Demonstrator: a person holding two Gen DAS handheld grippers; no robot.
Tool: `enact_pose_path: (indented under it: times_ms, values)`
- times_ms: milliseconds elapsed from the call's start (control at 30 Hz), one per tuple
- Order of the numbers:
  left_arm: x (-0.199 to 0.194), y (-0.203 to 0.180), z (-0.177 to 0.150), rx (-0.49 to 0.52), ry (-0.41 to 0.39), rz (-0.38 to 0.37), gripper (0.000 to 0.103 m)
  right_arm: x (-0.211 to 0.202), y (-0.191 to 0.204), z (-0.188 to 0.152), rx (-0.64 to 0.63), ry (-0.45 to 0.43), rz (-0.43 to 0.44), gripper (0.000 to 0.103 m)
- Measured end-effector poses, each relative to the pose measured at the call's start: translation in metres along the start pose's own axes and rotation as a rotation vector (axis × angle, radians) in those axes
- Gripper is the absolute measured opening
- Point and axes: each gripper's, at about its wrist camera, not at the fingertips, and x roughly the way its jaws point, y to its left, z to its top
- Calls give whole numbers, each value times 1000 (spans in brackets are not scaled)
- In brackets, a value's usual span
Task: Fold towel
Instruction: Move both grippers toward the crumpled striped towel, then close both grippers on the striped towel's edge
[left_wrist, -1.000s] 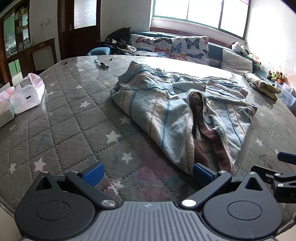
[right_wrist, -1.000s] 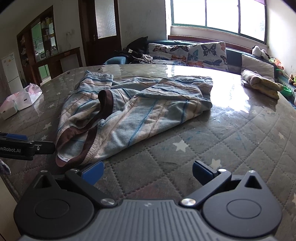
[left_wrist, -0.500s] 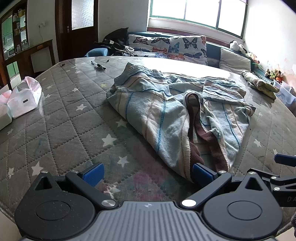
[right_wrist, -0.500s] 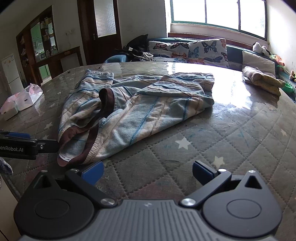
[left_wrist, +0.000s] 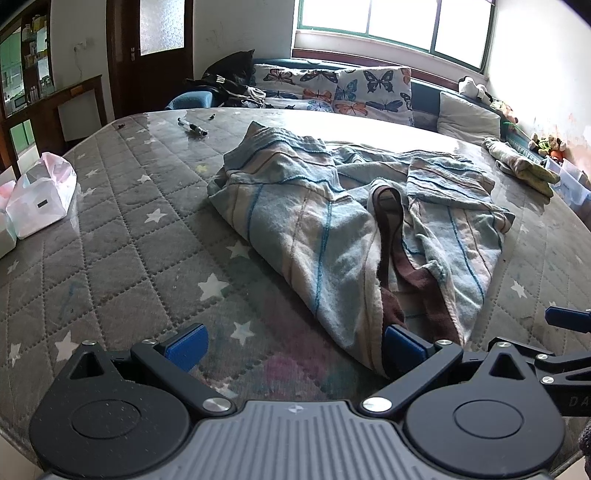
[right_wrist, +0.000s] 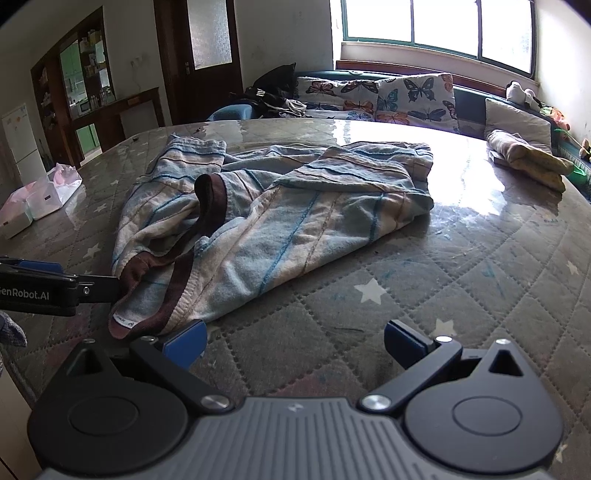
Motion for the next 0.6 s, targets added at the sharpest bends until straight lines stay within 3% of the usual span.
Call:
enact_pose_path:
  times_ms: [600]
  values:
    - [11,4,31,-5,-12,8,103,12,2,27,-6,-8,13,102]
